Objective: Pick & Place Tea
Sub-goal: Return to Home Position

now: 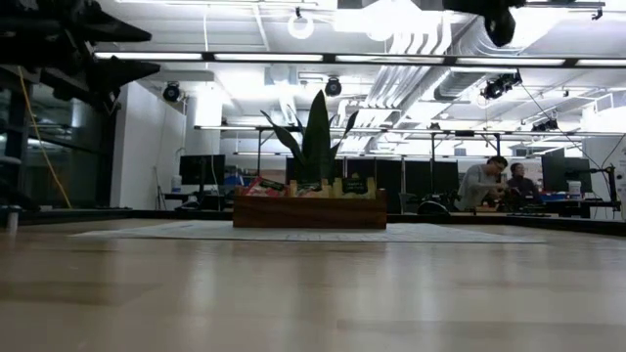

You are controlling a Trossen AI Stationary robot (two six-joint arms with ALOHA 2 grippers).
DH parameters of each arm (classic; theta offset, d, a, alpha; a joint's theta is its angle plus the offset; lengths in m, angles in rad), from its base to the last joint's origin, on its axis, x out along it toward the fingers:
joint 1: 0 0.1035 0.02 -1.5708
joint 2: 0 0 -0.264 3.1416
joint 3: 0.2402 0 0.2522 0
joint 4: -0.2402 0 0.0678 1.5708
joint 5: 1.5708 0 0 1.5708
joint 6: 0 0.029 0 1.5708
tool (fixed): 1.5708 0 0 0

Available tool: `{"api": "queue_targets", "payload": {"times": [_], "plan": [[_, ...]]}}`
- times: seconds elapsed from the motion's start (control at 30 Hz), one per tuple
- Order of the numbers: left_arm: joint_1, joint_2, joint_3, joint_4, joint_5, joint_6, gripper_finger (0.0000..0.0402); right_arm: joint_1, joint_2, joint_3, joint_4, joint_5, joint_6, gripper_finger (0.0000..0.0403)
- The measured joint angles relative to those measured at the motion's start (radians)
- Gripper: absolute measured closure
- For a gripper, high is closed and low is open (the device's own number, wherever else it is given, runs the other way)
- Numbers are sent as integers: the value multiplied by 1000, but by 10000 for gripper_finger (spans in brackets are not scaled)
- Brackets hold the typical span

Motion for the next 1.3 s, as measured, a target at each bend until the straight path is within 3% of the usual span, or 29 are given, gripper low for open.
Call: {"api": "queue_targets", "payload": {"times": [0.1, 0.3, 0.5, 0.6, 0.73, 0.93, 1.07, 1.3], "plan": [[0, 0, 0, 12, 16, 36, 192, 43, -116, -196, 219, 70, 73, 401], [-1, 0, 0, 16, 247, 229, 192, 112, -248, -517, 606, 212, 154, 402], [0, -1, -33, 32, 151, 265, 192, 119, -266, -724, 1088, 278, 66, 402], [0, 1, -103, 134, 137, 263, 192, 119, -265, -810, 1267, 303, 50, 402], [0, 1, -156, 263, 146, 258, 192, 119, -262, -796, 1283, 297, 14, 403], [0, 4, -159, 241, 108, 295, 192, 85, -265, -792, 1359, 240, -46, 403], [0, 5, -160, 204, 109, 318, 192, 56, -264, -800, 1346, 174, -40, 403], [0, 5, -162, 204, 107, 339, 192, 47, -262, -816, 1311, 149, -27, 403]]}}
